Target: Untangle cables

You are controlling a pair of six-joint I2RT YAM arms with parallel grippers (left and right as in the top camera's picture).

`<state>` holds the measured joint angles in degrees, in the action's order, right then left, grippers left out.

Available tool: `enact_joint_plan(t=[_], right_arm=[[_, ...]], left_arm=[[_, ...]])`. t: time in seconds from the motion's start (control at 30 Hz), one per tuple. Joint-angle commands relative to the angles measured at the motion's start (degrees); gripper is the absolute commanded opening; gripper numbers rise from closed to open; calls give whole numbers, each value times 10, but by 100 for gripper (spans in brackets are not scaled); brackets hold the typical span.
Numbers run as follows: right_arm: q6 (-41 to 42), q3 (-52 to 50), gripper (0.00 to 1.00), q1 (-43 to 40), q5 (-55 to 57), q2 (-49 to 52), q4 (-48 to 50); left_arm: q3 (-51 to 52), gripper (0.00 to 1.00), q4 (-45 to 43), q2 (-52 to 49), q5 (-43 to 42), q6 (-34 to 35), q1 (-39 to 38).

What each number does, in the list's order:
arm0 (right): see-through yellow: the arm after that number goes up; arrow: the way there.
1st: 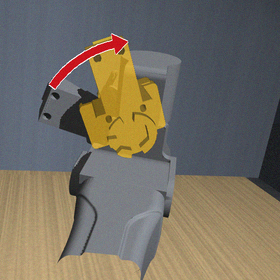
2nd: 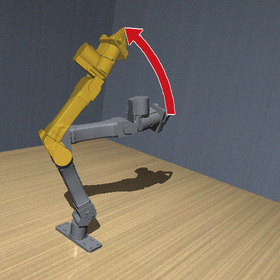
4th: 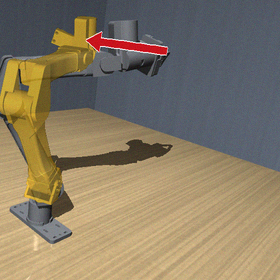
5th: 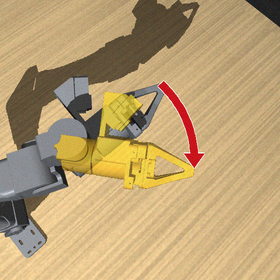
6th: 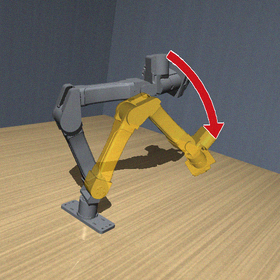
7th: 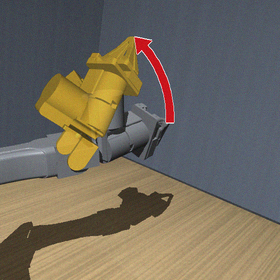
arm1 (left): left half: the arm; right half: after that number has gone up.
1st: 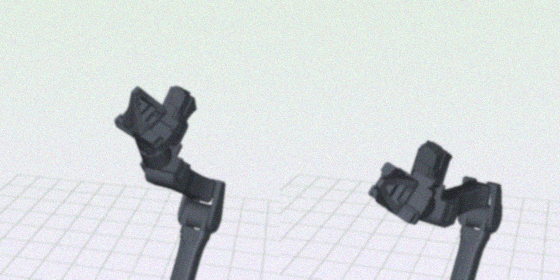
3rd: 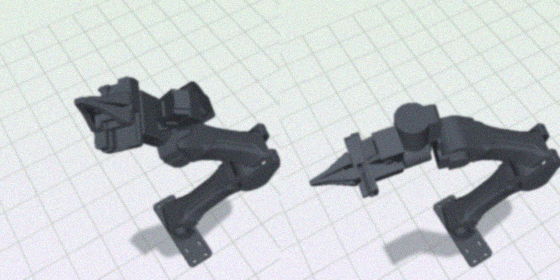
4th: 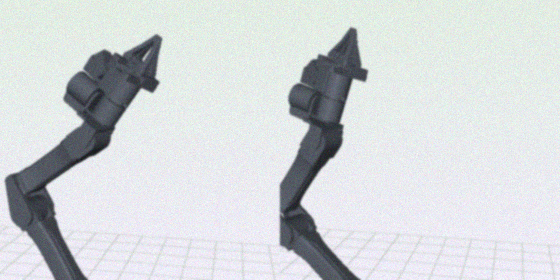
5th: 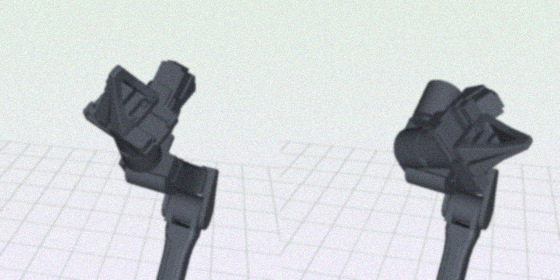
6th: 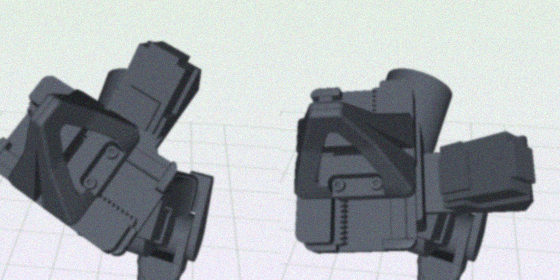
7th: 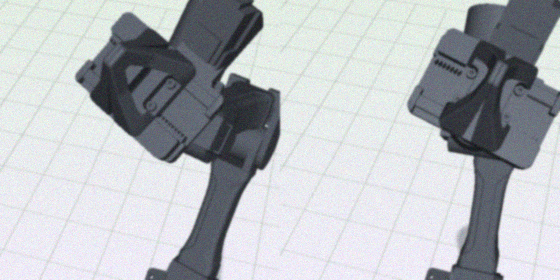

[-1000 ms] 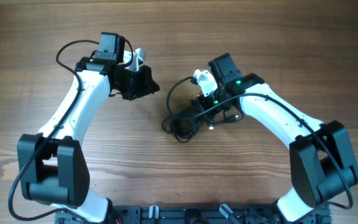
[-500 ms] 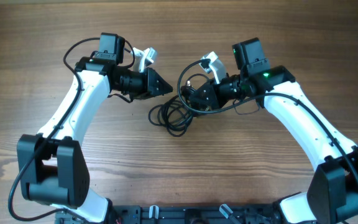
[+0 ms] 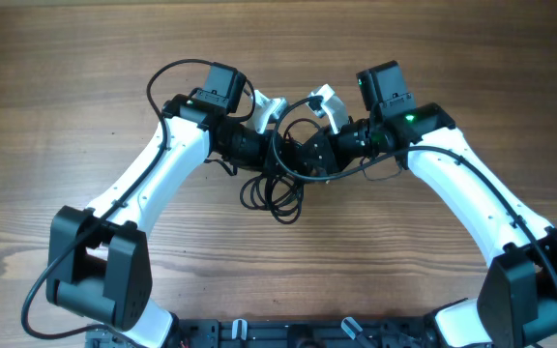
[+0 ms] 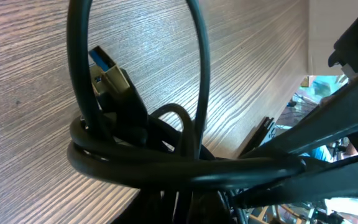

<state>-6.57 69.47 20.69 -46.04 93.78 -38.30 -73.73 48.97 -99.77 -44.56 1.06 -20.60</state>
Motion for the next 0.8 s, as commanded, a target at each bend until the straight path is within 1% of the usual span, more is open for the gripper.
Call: enact_joint_plan(t=[0.0,0.07,0.17,0.27,0.3,0.37,0.4,0.47,0.53,0.63,0.77], right_arm=[[11,2,4,2,3,-6,9],[57,2,4,2,30,-6,19],[114,2,4,-2,32,-6,45],[222,2,4,-29,49,-6,70],[271,2,4,-45,70,-6,68],[322,2,4,-66,101,-5,55],[336,0,4,-75,138,-3,35],[337,-14,4,-76,179,3,21],[337,-30,4,-76,191,16,6],[337,-58,4,-76,192,38,-1],[336,-68,4,-76,192,40,-1]], left_arm=[[-4,9,5,-8,10,-8,-1],[-4,4,9,-8,17,-8,-1],[-4,4,10,-8,21,-7,-1],[-4,4,10,-8,23,-6,-1],[-4,4,10,-8,23,-6,-1],[-4,4,10,-8,23,-6,-1],[-4,4,10,-8,23,-6,-1],[-4,4,7,-8,22,-6,-1],[-4,4,-2,-8,22,1,2],[-4,4,-30,-7,22,42,18],[-4,4,-72,1,22,109,65]])
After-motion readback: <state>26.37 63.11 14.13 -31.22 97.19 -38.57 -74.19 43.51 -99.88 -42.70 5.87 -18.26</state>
